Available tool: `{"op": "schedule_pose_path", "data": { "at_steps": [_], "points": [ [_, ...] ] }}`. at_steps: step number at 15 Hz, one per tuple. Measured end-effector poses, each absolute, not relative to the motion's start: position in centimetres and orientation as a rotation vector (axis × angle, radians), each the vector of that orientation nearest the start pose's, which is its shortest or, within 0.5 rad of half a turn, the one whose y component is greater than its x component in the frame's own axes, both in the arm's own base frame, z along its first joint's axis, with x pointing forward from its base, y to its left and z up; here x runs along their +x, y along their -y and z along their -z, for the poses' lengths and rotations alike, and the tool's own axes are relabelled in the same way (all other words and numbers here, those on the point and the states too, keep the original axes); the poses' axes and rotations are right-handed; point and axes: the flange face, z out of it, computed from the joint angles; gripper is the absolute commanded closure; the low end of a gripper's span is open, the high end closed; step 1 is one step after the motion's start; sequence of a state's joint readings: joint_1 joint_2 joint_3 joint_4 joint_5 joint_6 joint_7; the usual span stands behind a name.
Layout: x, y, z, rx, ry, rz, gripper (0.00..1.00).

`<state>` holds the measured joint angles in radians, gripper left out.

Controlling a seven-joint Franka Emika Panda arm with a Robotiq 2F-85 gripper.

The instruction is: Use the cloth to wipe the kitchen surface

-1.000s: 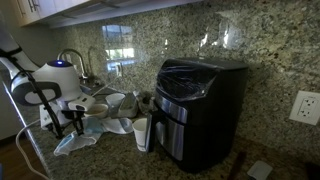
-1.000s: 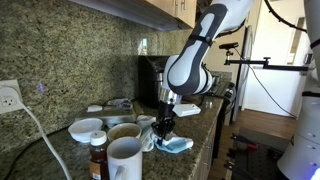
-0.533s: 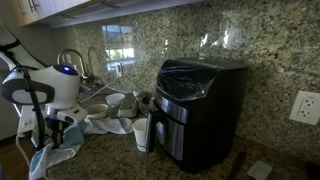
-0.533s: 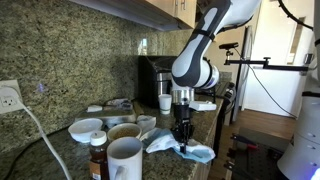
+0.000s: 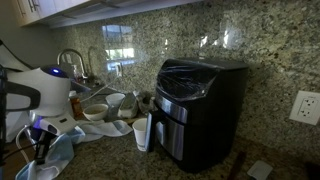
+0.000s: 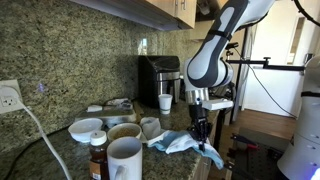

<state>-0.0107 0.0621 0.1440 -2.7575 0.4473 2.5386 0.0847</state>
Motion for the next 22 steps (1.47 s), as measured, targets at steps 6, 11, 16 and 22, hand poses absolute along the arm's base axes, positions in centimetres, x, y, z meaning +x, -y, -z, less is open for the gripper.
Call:
{"op": "schedule_pose_path", "data": {
  "at_steps": [6, 11, 16, 22],
  "points": [
    [36.1, 1.2, -18.6, -2.992, -0.924, -0.336, 0.98],
    [36.4, 4.6, -18.9, -3.004, -1.163, -0.24, 0.98],
    [39.0, 2.2, -20.1, -3.012, -1.107, 0.009, 0.98],
    [44.2, -3.3, -22.5, -3.047, -0.878, 0.204, 0.98]
  ]
}}
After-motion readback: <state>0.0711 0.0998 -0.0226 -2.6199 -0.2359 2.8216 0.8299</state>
